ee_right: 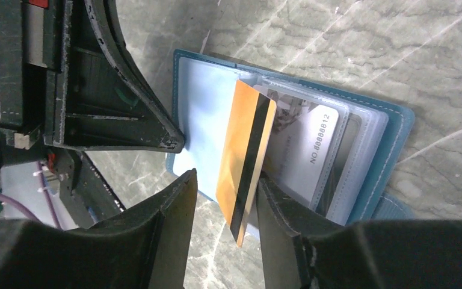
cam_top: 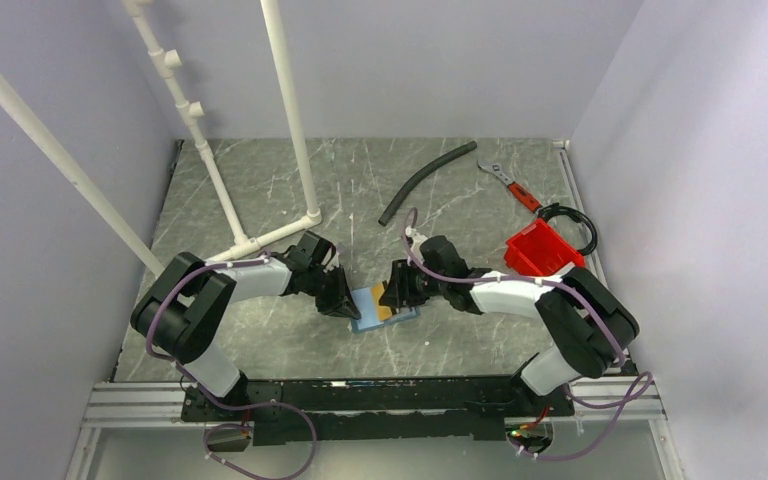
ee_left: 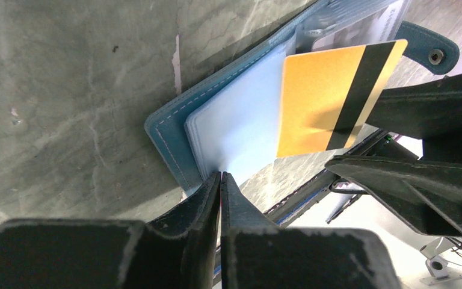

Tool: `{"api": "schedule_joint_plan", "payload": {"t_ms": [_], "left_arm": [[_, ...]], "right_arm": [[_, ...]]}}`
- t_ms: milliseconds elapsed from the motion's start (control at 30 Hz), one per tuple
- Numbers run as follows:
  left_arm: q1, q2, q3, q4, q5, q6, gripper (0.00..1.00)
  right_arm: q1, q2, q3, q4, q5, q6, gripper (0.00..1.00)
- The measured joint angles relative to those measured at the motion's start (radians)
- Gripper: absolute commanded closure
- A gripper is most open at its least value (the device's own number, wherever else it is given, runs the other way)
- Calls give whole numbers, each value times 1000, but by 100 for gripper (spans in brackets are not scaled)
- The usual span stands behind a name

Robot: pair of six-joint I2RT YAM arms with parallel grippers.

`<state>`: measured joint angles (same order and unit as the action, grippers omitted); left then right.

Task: Put the credit cards into the card holder
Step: Insert the credit card into the card holder.

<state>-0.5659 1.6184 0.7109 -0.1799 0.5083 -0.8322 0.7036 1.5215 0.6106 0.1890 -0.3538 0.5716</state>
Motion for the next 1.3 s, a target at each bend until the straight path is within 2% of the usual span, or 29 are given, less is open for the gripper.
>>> {"api": "schedule_joint_plan", "payload": {"t_ms": [200,533,800,1000,1100,1167,1300], "left_arm": [[1,5,0,3,7,0,88],[2,15,0,11,26,0,89],[2,15,0,10,25,0,87],[0,-9,0,-13,2,6,73],[-3,-53,-2,-68,-55,10,70],[-3,-93,-13,-108,-103,12,73],[-2,-142,-32,-155,-163,17,86]], "right_arm": [[-71,-9,-37,49,-111,27,58],[-98,31,-52,66,-172,36,100],[-120,84,-47,108,-251,42,100],[-133,138,-18,117,-312,42,100],[-138,156,-9,119,-335,42,100],[-140,164,-3,118,-344,41,100],[-140,171,9,105,-349,34,98]]}}
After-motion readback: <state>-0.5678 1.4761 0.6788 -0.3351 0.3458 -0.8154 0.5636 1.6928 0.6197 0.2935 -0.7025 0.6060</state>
